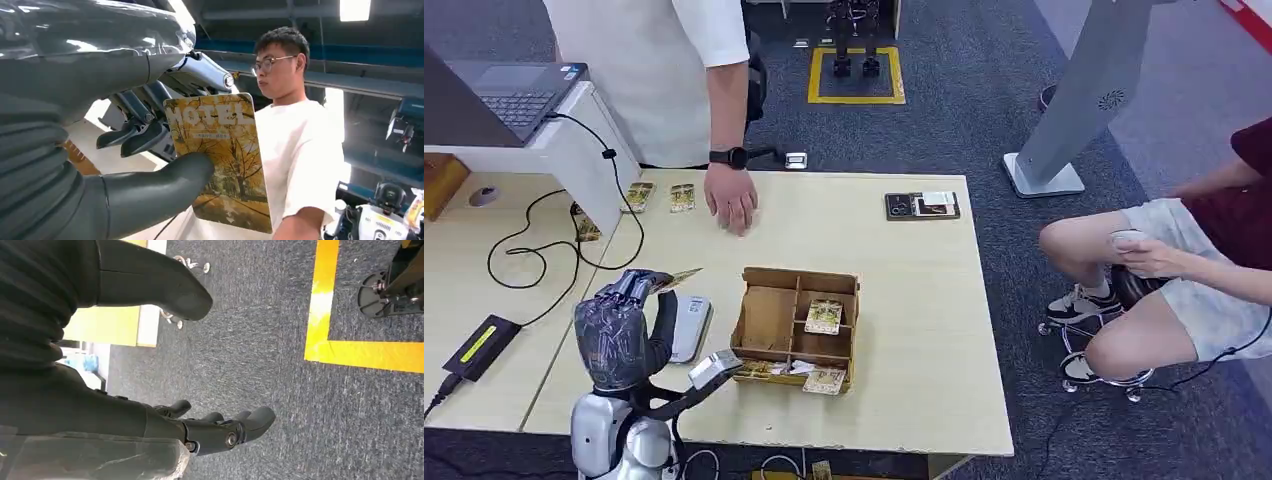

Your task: Pass the card to the sensor for recognition and then transmit it.

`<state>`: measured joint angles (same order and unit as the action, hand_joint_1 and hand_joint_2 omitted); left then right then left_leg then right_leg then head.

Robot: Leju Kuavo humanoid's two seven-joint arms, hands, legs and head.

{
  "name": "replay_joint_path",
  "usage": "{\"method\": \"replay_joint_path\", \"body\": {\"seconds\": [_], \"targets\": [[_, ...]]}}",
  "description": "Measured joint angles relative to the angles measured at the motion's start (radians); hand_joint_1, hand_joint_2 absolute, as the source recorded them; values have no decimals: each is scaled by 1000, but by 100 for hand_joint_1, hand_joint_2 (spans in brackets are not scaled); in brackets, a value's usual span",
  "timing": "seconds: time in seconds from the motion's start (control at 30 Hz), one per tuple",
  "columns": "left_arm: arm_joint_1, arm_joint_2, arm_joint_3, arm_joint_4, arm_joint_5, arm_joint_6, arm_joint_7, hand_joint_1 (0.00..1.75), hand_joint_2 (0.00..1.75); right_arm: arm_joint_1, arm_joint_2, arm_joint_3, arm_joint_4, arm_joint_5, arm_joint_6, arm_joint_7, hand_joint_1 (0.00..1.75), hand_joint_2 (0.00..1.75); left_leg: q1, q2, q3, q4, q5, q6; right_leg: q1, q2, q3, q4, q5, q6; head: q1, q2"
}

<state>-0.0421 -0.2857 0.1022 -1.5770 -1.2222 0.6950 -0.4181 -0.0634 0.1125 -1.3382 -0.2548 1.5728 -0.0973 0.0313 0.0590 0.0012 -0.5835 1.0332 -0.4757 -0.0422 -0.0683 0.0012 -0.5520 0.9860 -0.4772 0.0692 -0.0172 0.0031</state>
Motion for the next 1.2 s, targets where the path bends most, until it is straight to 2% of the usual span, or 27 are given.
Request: {"method": "replay_joint_path", "body": {"seconds": [0.23,0.37,0.5,0.53,0.67,0.8,0.87,1.2], "targets": [[-2,0,0,18,-28,0,14,175,175,0,0,3,0,-1,0,2,0,175,0,0,0,0,0,0,0,0,0,0,0,0,0,0],[-7,3,0,60,-98,0,109,175,175,0,0,7,0,-3,3,8,0,175,0,0,0,0,0,0,0,0,0,0,0,0,0,0],[-12,3,18,105,-84,0,93,175,175,0,-2,12,0,-5,3,8,0,175,0,0,0,0,0,0,0,0,0,0,0,0,0,0],[-14,3,24,118,-98,0,113,175,175,0,-2,13,0,-5,3,8,0,175,0,0,0,0,0,0,0,0,0,0,0,0,0,0],[-25,12,25,174,-151,0,281,175,175,0,-6,16,0,-6,2,10,0,175,0,0,0,0,0,0,0,0,0,0,0,0,0,0],[-49,44,8,283,-175,0,471,175,175,1,-8,18,0,-18,4,14,0,175,0,0,0,0,0,0,0,0,0,0,0,0,0,0],[-61,64,-15,342,-177,0,535,175,175,1,-8,18,0,-18,4,14,0,175,0,0,0,0,0,0,0,0,0,0,0,0,0,0],[-104,148,-130,535,-160,-33,684,175,175,2,-8,18,-3,-22,9,16,0,175,0,0,0,0,0,0,0,0,0,0,0,1,0,0]]}}
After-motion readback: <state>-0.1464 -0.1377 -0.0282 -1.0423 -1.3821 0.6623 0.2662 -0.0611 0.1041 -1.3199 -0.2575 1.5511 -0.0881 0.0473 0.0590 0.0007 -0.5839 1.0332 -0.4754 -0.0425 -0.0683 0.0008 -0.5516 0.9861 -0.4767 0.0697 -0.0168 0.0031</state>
